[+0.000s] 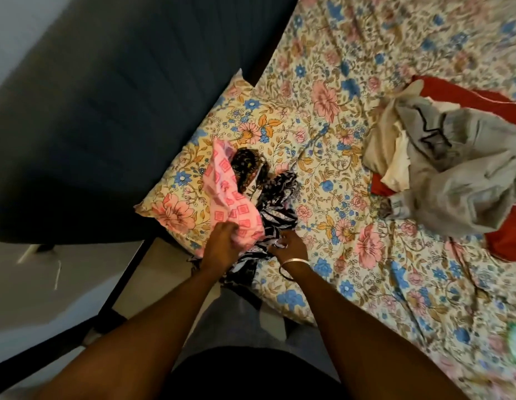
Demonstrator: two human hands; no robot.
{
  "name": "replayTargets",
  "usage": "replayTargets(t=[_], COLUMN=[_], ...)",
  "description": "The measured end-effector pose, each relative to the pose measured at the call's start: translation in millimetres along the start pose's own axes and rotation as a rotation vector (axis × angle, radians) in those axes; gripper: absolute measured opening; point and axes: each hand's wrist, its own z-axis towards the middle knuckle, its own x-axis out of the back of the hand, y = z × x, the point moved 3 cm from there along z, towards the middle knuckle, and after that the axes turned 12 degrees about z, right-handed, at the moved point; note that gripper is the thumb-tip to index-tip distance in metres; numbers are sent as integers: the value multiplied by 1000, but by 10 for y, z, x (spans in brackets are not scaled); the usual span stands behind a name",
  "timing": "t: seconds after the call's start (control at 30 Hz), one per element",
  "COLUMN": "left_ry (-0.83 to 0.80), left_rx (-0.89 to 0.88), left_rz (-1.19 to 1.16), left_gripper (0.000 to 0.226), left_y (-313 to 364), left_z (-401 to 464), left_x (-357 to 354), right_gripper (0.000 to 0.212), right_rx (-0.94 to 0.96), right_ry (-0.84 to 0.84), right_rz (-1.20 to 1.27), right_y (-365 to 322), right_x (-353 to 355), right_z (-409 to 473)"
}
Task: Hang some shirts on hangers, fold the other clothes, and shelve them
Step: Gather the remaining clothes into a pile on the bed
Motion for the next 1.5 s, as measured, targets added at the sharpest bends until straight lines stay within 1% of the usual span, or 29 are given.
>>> replayTargets(t=[0.1,0.13,0.2,0.3,0.37,0.43,0.47,0.5,0.53,0.6,0.63,0.67,0.73,0.77,0.83,0.9,0.93,0.97,1.0,1.03,1.1,1.13,1.17,1.2,1.27,1.3,1.37,1.43,1.5], left_ry=[-23,-35,-73,-130,-68,77,119,109,47,-115,-193,-243,-289,-299,-307,-322,-331,-332,-325,-312,-273,-267,-280,-268,-147,-41,149,277,370], left_rx=[97,108,84,7,-93,-233,-307,-398,-482,-652,-679,-702,-762,-800,-864,-924,-946,-953,-968,-979,-941,-920,-884,-867,-839,-827,-797,-782,-782], left_rz=[-120,-151,-185,-212,-212,-224,-208,-144,-33,318,475,594,679,659,567,422,361,343,386,472,672,709,698,685,687,648,449,209,41], left_gripper=[53,54,48,38,43,48,55,62,66,64,58,48,27,25,22,17,21,33,47,53,55,61,63,57,37,35,38,26,15], left_y=[-36,-27,-19,-21,21,164,265,419,547,908,1007,1185,1532,1722,2111,2522,2711,2880,3111,3242,3504,3657,3753,3859,4159,4375,4723,5211,5670], left_z=[187,214,247,239,173,125,132,160,222,331,424,470,500,484,415,269,223,172,126,123,108,98,118,130,154,148,162,99,-18], left_x=[37,56,108,216,388,661,800,928,1017,1166,1233,1301,1373,1413,1419,1370,1348,1344,1306,1273,1211,1168,1135,1109,1094,1130,1312,1447,1561], right_gripper=[40,41,41,24,17,20,25,30,31,30,28,27,22,18,18,19,20,22,23,23,23,23,22,21,18,16,19,20,18], right_rx=[67,82,45,39,88,155,175,205,235,331,364,405,460,498,557,616,662,704,736,748,763,777,792,795,786,779,785,809,877], right_ry=[-94,-119,-108,-97,-104,-162,-204,-237,-269,-276,-255,-219,-97,-25,159,344,420,483,555,615,723,767,800,829,878,913,996,1085,1176], right_rz=[-36,-29,26,-15,-19,-4,23,47,69,27,-18,-40,-90,-135,-210,-209,-200,-195,-179,-150,-24,52,110,172,292,328,330,360,390], right_y=[-297,-353,-463,-607,-758,-940,-1020,-1127,-1167,-1294,-1330,-1376,-1393,-1409,-1435,-1501,-1584,-1688,-1784,-1893,-2070,-2140,-2202,-2240,-2257,-2257,-2307,-2361,-2439], right_x=[-309,-402,-551,-596,-532,-435,-377,-260,-161,189,324,538,972,1179,1609,2054,2262,2449,2724,2956,3500,3808,4050,4271,4711,4938,5247,5581,5759], right_z=[43,73,119,110,17,-122,-196,-307,-363,-546,-561,-632,-730,-769,-818,-943,-1024,-1105,-1222,-1320,-1512,-1614,-1695,-1767,-1884,-1920,-1932,-2016,-2175])
